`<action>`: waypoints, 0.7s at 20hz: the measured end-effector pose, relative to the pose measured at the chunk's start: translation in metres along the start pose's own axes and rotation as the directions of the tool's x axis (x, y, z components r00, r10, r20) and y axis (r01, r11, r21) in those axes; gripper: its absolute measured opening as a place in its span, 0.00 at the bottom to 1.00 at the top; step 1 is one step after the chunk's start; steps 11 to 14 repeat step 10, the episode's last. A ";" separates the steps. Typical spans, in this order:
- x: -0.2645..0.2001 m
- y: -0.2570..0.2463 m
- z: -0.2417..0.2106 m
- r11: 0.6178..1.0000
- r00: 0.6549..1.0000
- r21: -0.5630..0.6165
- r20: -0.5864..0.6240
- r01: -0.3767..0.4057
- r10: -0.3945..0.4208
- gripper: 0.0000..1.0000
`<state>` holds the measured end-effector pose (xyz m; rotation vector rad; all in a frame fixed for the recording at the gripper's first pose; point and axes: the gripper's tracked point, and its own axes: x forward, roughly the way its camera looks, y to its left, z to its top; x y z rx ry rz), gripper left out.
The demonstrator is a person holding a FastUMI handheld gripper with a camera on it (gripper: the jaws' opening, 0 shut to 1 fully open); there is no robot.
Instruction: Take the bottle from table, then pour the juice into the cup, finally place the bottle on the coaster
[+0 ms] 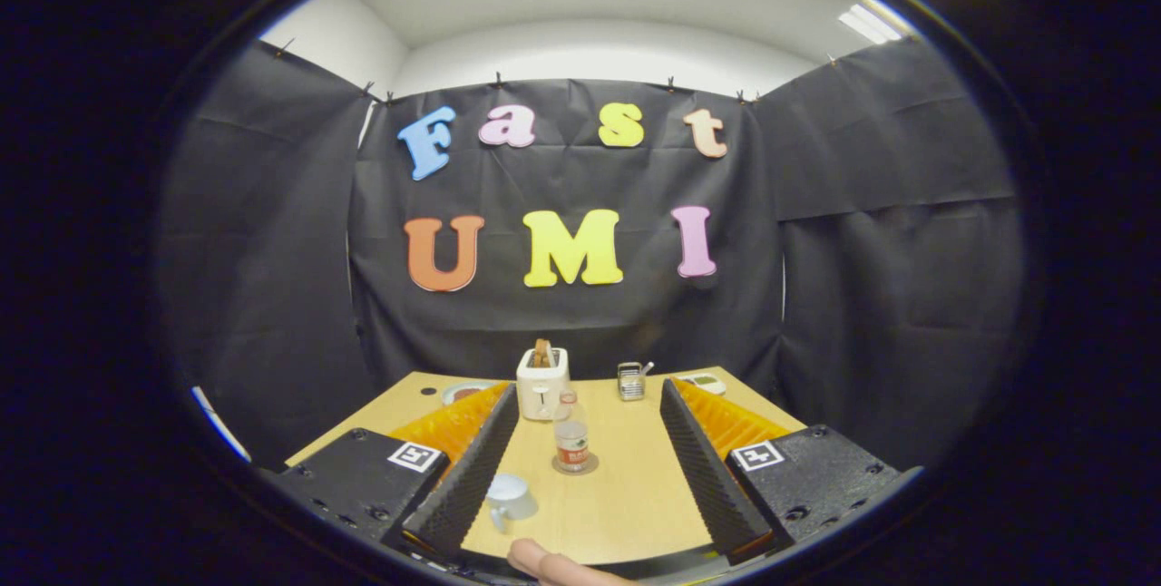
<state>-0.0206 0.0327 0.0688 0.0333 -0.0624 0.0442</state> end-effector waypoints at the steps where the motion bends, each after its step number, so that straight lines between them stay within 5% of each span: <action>1: 0.000 -0.001 0.002 1.000 1.000 0.000 0.004 0.005 -0.005 1.00; 14: -0.010 0.010 0.003 0.999 0.999 -0.013 0.009 -0.037 0.037 1.00</action>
